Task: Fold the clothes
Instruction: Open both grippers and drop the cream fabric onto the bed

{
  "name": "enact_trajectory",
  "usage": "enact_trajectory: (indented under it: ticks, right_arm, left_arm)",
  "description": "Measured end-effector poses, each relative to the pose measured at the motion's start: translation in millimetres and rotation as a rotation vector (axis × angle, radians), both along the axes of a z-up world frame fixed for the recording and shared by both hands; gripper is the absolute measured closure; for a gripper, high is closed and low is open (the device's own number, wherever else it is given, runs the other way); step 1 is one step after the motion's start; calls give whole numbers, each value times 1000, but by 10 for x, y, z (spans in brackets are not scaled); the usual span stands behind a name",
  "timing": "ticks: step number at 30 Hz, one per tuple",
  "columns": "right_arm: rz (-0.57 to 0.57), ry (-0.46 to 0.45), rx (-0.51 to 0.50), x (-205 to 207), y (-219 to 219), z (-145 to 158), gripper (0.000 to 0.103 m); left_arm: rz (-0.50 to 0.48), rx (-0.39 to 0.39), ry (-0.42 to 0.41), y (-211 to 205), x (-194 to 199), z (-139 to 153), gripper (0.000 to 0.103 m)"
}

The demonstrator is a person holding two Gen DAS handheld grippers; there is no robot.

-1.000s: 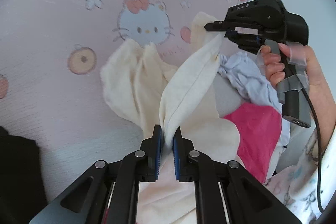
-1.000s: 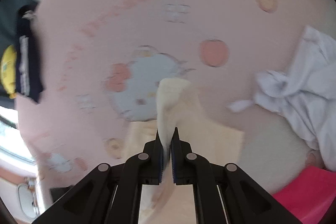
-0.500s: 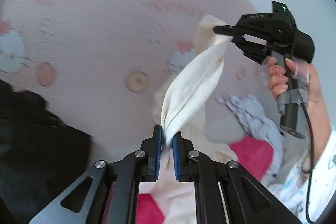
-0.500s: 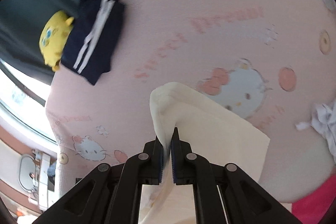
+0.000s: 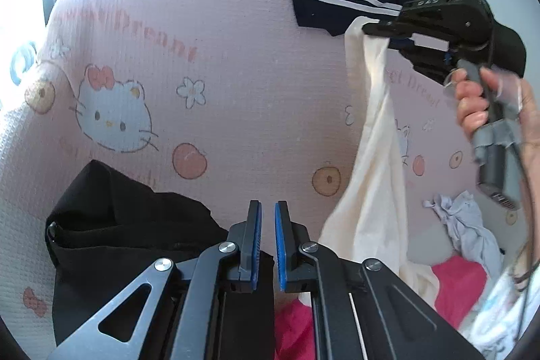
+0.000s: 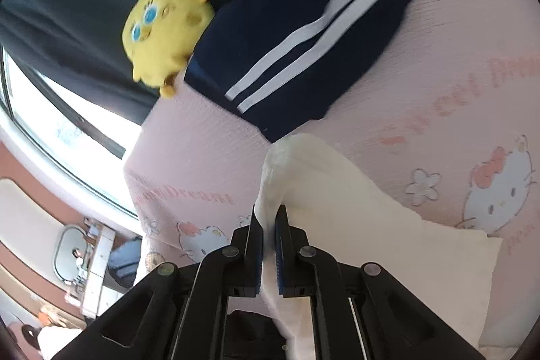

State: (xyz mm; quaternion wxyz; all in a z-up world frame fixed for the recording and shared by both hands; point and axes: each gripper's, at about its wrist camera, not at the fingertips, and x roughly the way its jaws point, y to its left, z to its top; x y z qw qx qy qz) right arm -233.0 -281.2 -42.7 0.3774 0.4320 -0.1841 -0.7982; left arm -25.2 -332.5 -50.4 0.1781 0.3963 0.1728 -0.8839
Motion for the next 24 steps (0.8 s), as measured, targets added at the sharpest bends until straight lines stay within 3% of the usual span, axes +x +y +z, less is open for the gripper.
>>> enact_trajectory:
  ticks: [2, 3, 4, 6, 9, 10, 11, 13, 16, 24]
  right_arm:
    - [19, 14, 44, 33, -117, -17, 91]
    - [32, 2, 65, 37, -161, -33, 77]
    - [46, -11, 86, 41, -205, -48, 54]
    - [66, -4, 77, 80, -210, -18, 37]
    - [123, 9, 62, 158, -213, 86, 32]
    - [140, 19, 81, 184, -213, 121, 32]
    - [152, 34, 104, 209, -211, 151, 31]
    - [166, 76, 142, 264, -169, 206, 31]
    - [161, 108, 185, 299, -53, 240, 31]
    - [82, 42, 228, 197, 420, 29, 29]
  left_arm:
    - [-4, 22, 14, -26, 31, 12, 96]
    - [-7, 46, 33, -48, 60, 23, 96]
    - [-9, 87, 53, -70, 83, 26, 96]
    - [-9, 165, 66, -96, 64, 6, 94]
    - [8, 185, 24, -84, -21, -44, 85]
    - [12, 189, 13, -71, -46, -67, 73]
    - [20, 198, 9, -63, -67, -97, 52]
    - [32, 223, 11, -45, -100, -155, 32]
    - [44, 304, 44, -28, -100, -243, 31]
    - [80, 330, 34, 30, -231, -338, 31]
